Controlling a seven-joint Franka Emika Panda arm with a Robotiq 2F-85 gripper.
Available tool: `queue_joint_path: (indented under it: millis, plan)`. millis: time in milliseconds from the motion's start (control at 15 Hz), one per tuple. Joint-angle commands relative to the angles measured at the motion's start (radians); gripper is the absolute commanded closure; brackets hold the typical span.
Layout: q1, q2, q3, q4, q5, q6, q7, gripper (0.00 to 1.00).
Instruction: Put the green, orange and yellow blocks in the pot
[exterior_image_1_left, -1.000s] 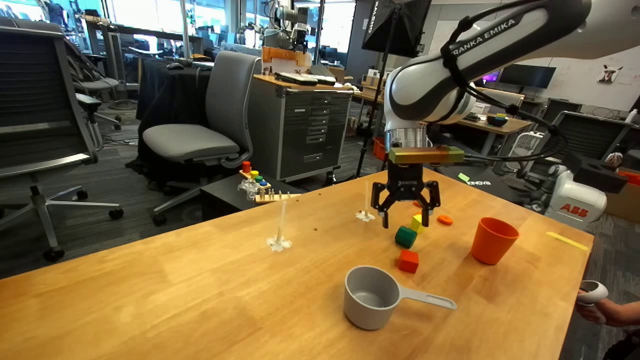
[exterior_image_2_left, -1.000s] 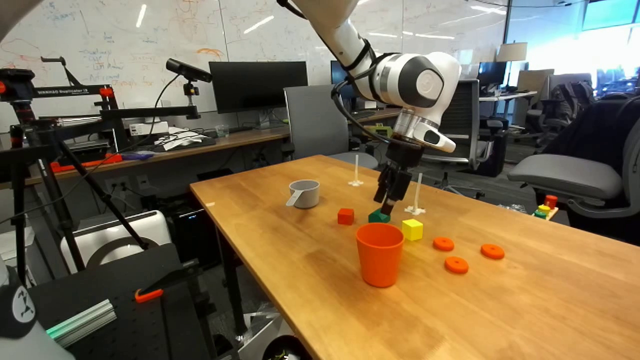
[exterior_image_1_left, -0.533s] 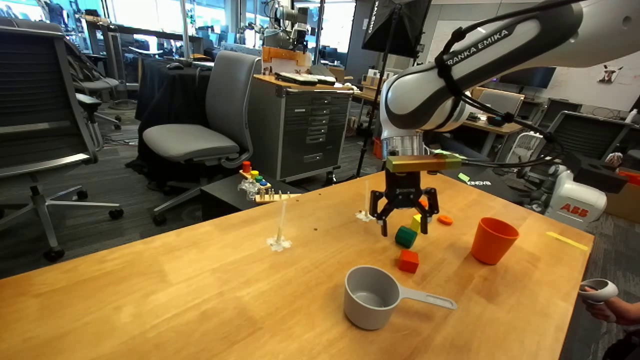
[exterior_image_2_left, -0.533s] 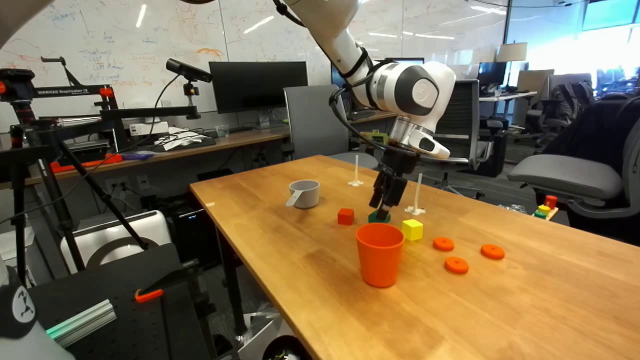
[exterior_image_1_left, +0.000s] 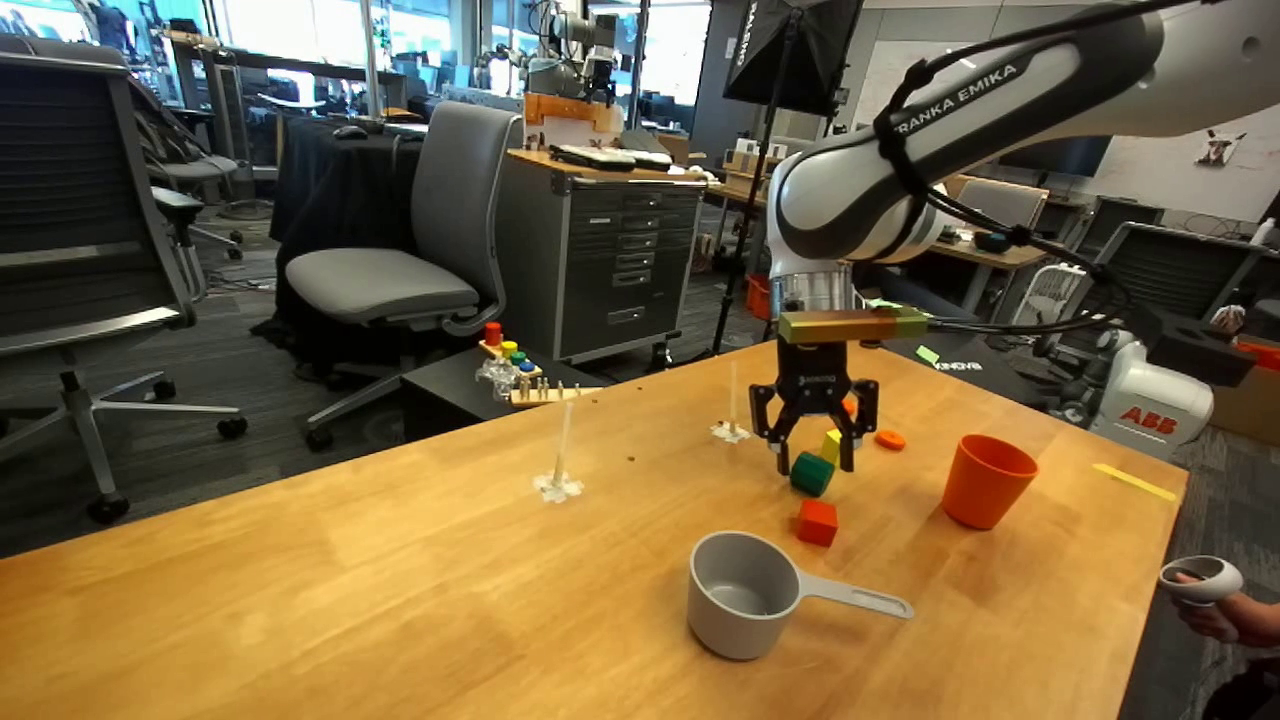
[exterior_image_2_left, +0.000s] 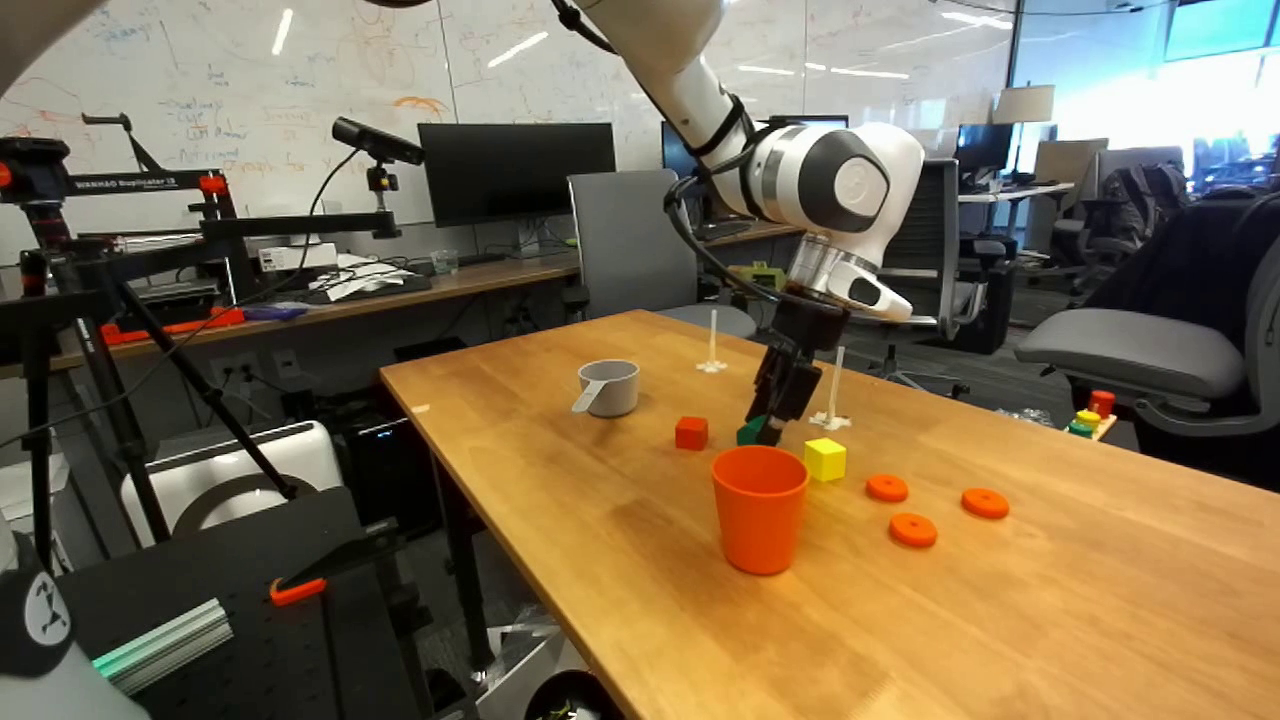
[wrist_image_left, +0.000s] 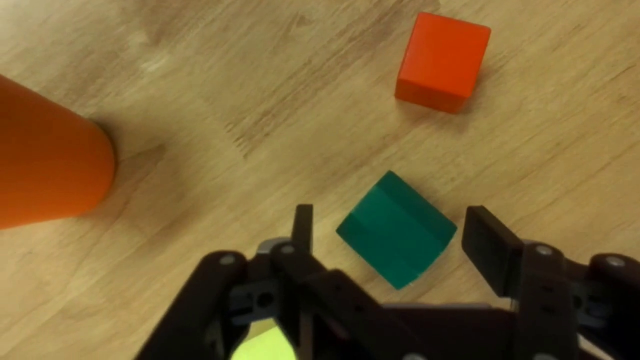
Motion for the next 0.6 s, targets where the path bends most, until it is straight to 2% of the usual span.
queue_joint_path:
  millis: [0,67,133,200,267,533]
  plan:
    - [0.007,-0.016,-0.018,-0.006,0.006,-0.021,0.007,0.0]
    - [0.006,-0.016,-0.021,-0.006,0.003,-0.02,0.005,0.22]
    - [0.003,-0.017,-0.021,-0.005,0.006,-0.019,0.003,0.29]
    - [0.001,-0.017,-0.022,-0.006,0.009,-0.017,0.002,0.29]
    - [0.0,-0.018,-0.023,-0.007,0.011,-0.015,0.002,0.35]
    - [-0.014,-0.023,-0.023,-0.014,0.024,-0.009,0.001,0.67]
